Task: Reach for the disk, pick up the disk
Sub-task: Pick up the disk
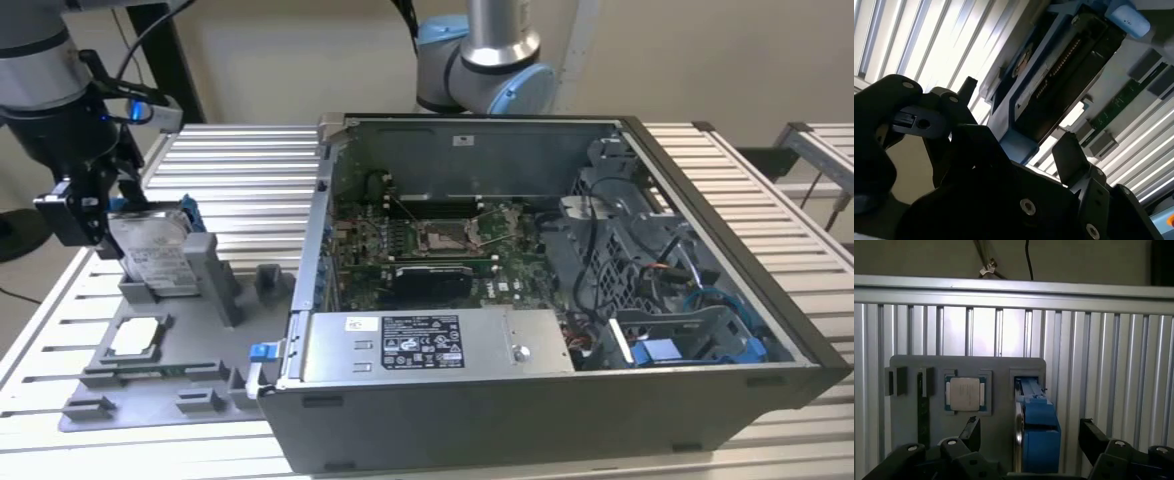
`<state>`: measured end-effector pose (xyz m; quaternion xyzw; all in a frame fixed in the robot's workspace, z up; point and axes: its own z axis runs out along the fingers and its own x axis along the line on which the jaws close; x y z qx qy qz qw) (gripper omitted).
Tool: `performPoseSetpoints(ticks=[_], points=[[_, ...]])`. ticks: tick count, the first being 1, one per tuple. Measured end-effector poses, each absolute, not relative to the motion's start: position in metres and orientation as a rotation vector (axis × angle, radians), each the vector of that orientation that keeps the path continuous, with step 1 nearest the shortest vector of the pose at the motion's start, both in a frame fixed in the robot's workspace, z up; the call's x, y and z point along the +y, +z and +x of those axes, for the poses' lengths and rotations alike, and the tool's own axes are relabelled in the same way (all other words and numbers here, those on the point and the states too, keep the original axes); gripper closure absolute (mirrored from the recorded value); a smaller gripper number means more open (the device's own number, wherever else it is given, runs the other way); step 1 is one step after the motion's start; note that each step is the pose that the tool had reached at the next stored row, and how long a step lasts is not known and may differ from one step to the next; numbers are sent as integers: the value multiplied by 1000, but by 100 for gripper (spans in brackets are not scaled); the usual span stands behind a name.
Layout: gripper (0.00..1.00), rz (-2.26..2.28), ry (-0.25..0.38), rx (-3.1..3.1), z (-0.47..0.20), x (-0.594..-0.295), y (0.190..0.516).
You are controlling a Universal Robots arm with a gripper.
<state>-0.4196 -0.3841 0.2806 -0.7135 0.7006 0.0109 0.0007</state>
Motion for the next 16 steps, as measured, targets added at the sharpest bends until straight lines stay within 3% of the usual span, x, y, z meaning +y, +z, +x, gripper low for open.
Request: performPoseSetpoints(ticks=[16], points=[[0,-2239,33,2199,-420,-384,274]])
